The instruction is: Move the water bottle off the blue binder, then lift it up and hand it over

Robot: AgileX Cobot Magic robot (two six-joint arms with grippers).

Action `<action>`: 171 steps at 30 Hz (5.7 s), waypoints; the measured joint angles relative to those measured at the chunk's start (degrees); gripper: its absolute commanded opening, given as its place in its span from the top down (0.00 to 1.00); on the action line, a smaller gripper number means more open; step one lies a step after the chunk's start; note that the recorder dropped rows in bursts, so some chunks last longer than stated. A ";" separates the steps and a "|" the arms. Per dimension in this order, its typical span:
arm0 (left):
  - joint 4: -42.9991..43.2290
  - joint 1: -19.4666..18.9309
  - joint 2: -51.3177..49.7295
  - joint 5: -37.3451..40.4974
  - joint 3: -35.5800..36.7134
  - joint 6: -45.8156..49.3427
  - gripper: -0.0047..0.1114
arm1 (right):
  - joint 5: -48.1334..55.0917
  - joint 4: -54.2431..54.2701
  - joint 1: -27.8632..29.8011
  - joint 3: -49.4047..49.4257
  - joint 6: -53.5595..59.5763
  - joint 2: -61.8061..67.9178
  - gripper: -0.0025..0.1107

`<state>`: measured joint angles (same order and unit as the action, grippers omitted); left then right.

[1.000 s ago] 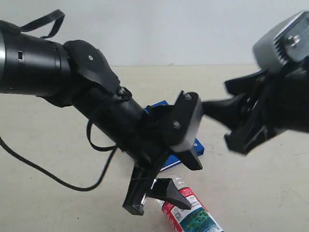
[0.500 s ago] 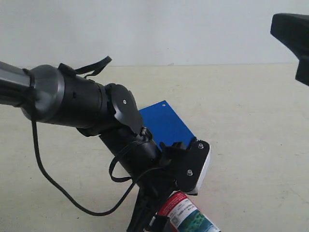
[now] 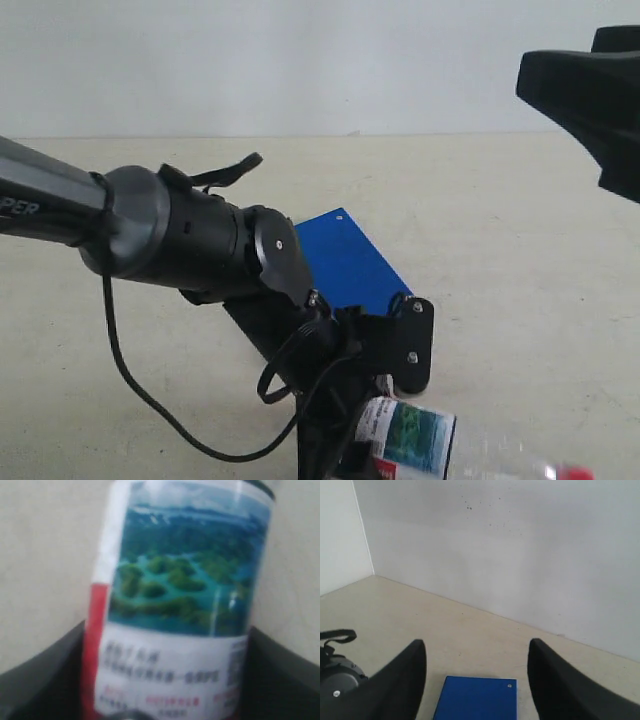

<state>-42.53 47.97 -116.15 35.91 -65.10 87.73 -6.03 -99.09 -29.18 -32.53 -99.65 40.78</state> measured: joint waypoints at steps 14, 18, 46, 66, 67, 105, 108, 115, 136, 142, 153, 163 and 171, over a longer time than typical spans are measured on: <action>-17.25 -12.49 13.66 -25.87 8.64 -24.66 0.92 | -3.34 0.10 0.00 0.00 -2.39 0.00 0.49; -25.50 -14.32 14.48 -48.08 17.11 -29.52 0.92 | -7.62 -0.02 0.00 0.00 -2.64 0.00 0.49; 30.13 -31.98 -11.41 -105.73 23.92 -98.07 0.50 | -15.37 -0.82 0.00 0.00 -12.29 0.00 0.49; 30.85 -31.98 -14.29 -95.57 9.41 -94.51 0.92 | -17.68 -0.82 0.00 0.00 -13.56 0.00 0.49; 30.97 -31.98 -15.17 -95.02 6.52 -93.89 0.92 | -18.24 -0.82 0.00 0.00 -13.67 0.00 0.49; 37.86 -35.31 -19.46 -39.51 -42.76 -68.34 0.18 | -15.82 -0.82 0.00 0.00 -19.09 0.00 0.49; 37.86 -35.40 -13.01 -32.99 -42.76 -67.91 0.18 | -14.42 -0.82 0.00 0.00 -18.94 0.00 0.49; 37.86 -36.50 0.71 -25.85 -37.60 -76.14 0.18 | -15.74 -0.82 0.00 0.00 -20.21 0.00 0.50; 2.32 -26.31 27.99 -0.15 14.66 -68.74 0.27 | -57.44 0.91 29.64 -22.69 -20.82 63.57 0.56; -26.30 -26.20 22.63 -4.82 18.22 -48.55 0.65 | -59.97 -0.22 33.65 -31.02 -20.82 74.88 0.56; -56.38 -26.20 7.04 -2.08 16.30 -36.52 0.18 | -51.56 -0.77 33.27 -34.25 -17.12 85.21 0.56; -56.21 -26.34 -1.73 1.69 9.05 -35.88 0.25 | -60.11 2.47 27.12 -38.73 -15.64 91.49 0.56; -53.87 -28.24 -12.31 19.32 -5.06 -30.70 0.69 | -56.62 5.99 23.98 -40.79 -13.71 92.36 0.56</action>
<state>-96.39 19.73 -128.46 55.23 -70.16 57.04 -62.65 -93.11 -5.20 -73.32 -113.36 133.14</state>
